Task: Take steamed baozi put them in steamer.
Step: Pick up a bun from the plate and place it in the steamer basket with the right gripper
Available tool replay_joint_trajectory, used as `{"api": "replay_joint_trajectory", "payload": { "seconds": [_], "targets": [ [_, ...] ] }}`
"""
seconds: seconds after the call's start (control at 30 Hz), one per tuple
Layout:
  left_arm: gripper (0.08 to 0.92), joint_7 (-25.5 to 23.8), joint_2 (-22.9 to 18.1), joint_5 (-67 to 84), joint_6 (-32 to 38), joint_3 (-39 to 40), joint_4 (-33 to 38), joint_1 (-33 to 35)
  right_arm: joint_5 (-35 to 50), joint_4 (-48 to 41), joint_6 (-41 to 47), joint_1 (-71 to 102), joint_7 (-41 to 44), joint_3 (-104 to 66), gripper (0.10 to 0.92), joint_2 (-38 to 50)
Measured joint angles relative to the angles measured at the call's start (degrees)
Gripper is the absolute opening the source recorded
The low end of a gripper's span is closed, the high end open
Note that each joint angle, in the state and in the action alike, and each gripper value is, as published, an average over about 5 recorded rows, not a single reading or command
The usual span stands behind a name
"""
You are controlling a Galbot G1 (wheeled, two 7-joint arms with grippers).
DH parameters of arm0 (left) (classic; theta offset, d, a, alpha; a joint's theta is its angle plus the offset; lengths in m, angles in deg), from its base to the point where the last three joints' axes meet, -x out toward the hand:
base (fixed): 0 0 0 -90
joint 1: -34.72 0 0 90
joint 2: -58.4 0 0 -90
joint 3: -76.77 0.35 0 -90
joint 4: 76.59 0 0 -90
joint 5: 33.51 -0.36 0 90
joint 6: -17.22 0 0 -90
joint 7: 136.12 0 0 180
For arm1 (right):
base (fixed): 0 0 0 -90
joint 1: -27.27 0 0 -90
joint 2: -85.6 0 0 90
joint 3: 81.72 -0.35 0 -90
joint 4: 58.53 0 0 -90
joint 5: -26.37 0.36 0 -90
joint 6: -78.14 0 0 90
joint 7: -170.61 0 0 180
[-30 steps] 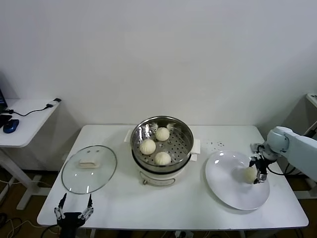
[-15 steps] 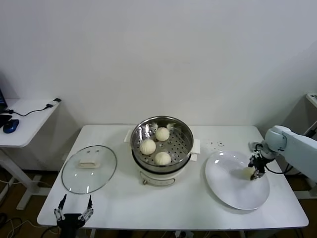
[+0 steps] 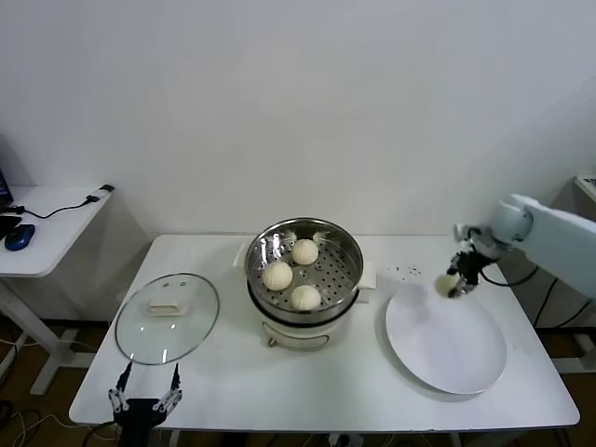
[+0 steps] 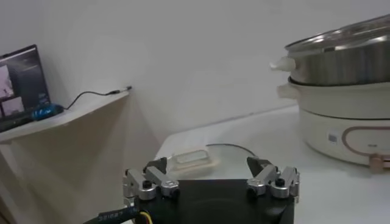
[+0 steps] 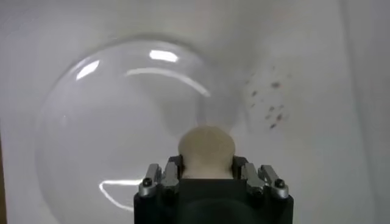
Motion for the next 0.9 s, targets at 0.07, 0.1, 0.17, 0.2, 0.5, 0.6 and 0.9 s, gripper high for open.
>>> {"api": "replay_joint_trajectory", "payload": {
  "seconds": [0.07, 0.1, 0.17, 0.2, 0.5, 0.6, 0.9],
  "targets": [
    [0.823, 0.0, 0.1, 0.0, 0.2, 0.3, 0.1, 0.2, 4.4, 0.0, 0.2, -4.2, -0.1, 3.8, 0.542, -2.1],
    [0.823, 0.0, 0.2, 0.0, 0.3, 0.4, 0.1, 0.2, 6.6, 0.0, 0.4, -6.3, -0.2, 5.6, 0.543, -3.3],
    [0.823, 0.0, 0.3, 0.1, 0.5, 0.7, 0.1, 0.3, 11.0, 0.3, 0.7, -10.2, -0.5, 9.0, 0.543, -5.7],
    [0.823, 0.0, 0.4, 0.1, 0.6, 0.9, 0.1, 0.4, 13.2, 0.5, 1.0, -12.1, -0.7, 10.5, 0.543, -6.9],
    [0.823, 0.2, 1.0, 0.6, 1.2, 1.5, 0.0, 0.2, 28.5, 3.1, 3.3, -21.7, -3.2, 19.0, 0.543, -18.5],
    [0.823, 0.2, 1.1, 0.7, 1.5, 1.6, -0.3, 0.4, 31.3, 3.7, 4.0, -22.6, -4.2, 20.8, 0.543, -22.1],
    [0.823, 0.2, 1.1, 0.9, 1.6, 1.3, -0.4, 0.0, 34.8, 4.3, 5.3, -21.3, -6.8, 24.5, 0.543, -29.6]
  ]
}}
